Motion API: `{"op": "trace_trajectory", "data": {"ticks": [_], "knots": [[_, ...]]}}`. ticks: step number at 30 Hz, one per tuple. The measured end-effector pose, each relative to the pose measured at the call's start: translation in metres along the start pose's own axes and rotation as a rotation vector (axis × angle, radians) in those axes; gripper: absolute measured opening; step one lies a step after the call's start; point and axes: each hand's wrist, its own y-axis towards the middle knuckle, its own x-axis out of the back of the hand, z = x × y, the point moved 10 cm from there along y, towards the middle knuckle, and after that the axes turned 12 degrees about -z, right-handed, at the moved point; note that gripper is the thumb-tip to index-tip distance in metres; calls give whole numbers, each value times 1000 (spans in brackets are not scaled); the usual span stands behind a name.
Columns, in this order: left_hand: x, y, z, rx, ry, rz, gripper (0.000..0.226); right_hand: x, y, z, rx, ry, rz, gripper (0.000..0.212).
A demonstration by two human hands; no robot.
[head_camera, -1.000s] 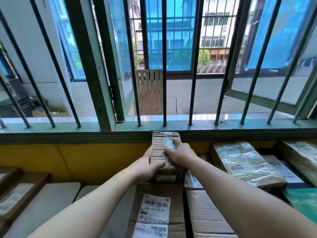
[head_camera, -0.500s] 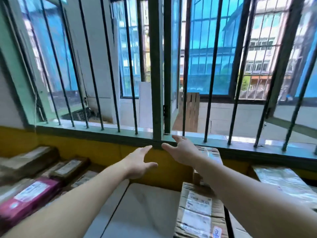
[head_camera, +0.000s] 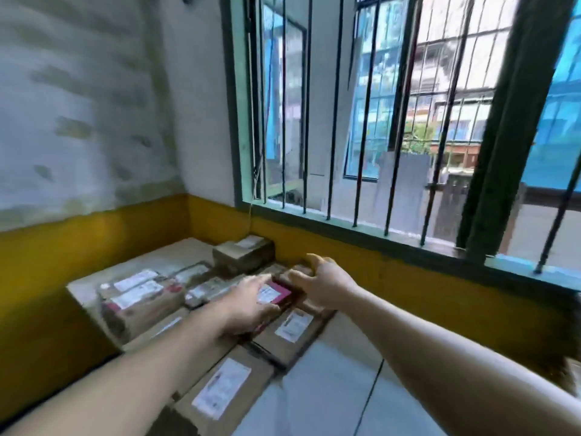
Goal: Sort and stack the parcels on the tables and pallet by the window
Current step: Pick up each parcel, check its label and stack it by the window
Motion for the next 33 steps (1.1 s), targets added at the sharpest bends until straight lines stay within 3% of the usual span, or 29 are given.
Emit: {"op": "trace_trajectory", "data": {"ticks": [6,11,23,33], "knots": [[40,-12,116,200,-1,-44,79,-104,20,73,73,4,134,76],[45,15,186,267,10,-37,83,-163,57,100,87,72,195,74],[65,143,285,298,29,-13,74,-249,191,130,44,66,188,70],[60,252,363,134,-27,99,73,-315,275,124,-159,-16,66,76]]}}
